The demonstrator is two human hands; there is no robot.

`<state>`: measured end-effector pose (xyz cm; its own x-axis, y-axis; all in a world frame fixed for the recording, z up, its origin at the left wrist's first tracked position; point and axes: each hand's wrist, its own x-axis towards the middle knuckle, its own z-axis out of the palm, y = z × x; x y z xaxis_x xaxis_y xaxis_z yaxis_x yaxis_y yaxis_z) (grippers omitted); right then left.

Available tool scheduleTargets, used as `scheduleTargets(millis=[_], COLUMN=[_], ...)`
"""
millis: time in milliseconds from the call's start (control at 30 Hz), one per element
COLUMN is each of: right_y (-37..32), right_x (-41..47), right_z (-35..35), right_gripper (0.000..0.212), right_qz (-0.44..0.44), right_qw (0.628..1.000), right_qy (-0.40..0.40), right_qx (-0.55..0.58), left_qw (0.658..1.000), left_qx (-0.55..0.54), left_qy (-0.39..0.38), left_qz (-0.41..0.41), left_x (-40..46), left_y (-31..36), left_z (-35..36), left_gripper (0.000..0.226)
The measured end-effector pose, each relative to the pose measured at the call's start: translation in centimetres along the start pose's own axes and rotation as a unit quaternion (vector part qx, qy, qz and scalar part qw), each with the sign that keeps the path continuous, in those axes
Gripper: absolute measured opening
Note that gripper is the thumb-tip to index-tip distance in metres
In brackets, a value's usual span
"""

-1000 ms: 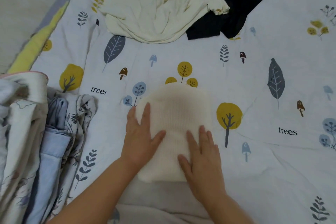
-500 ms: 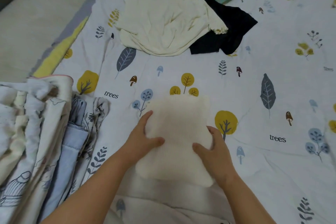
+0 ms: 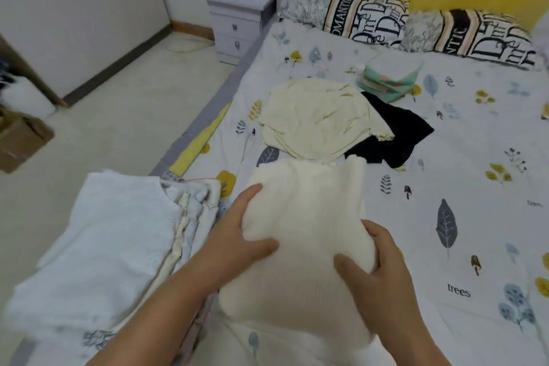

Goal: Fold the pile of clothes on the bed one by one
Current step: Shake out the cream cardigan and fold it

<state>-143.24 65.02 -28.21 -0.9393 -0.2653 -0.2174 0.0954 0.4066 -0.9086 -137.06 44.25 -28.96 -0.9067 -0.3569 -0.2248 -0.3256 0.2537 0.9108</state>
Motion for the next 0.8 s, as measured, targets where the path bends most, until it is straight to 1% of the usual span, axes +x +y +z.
scheduleTargets(millis=[167,267,433,533,633,700,800], right_y=[-5.9,-8.1,-10.2,-10.5,-9.7,-8.5,-6.5], right_x=[-1.7,-2.9,-4.6,-5.3,-5.6,-5.6,-5.4], right_z=[4.7,8.3,15.4,19.9,24.0,26.2,28.4], right_gripper=[0.045,0.039,0.044,0.054,0.060,0.063,0.067], right_qz=[-0.033,-0.033,-0.037,-0.036,-0.024,-0.007,0.051], right_qw=[0.998,0.996,0.993,0.992,0.992,0.992,0.983], right_qy=[-0.048,-0.074,-0.104,-0.119,-0.124,-0.129,-0.158], right_qx=[0.023,0.042,0.038,0.026,0.012,-0.018,-0.073], left_qw=[0.999,0.998,0.996,0.994,0.992,0.990,0.980], left_qx=[0.003,0.019,0.035,0.045,0.021,0.014,0.070], left_qy=[0.040,0.061,0.076,0.071,0.085,0.099,0.110], left_qz=[0.008,-0.013,-0.039,-0.072,-0.089,-0.104,-0.151], left_x=[-2.6,-4.0,-6.0,-6.6,-6.5,-6.1,-5.5], left_y=[1.8,1.7,-0.1,-2.2,-5.4,-8.0,-12.0], left_z=[-8.1,-12.4,-19.4,-23.4,-26.0,-26.5,-25.1], left_gripper=[0.079,0.078,0.076,0.075,0.075,0.072,0.066])
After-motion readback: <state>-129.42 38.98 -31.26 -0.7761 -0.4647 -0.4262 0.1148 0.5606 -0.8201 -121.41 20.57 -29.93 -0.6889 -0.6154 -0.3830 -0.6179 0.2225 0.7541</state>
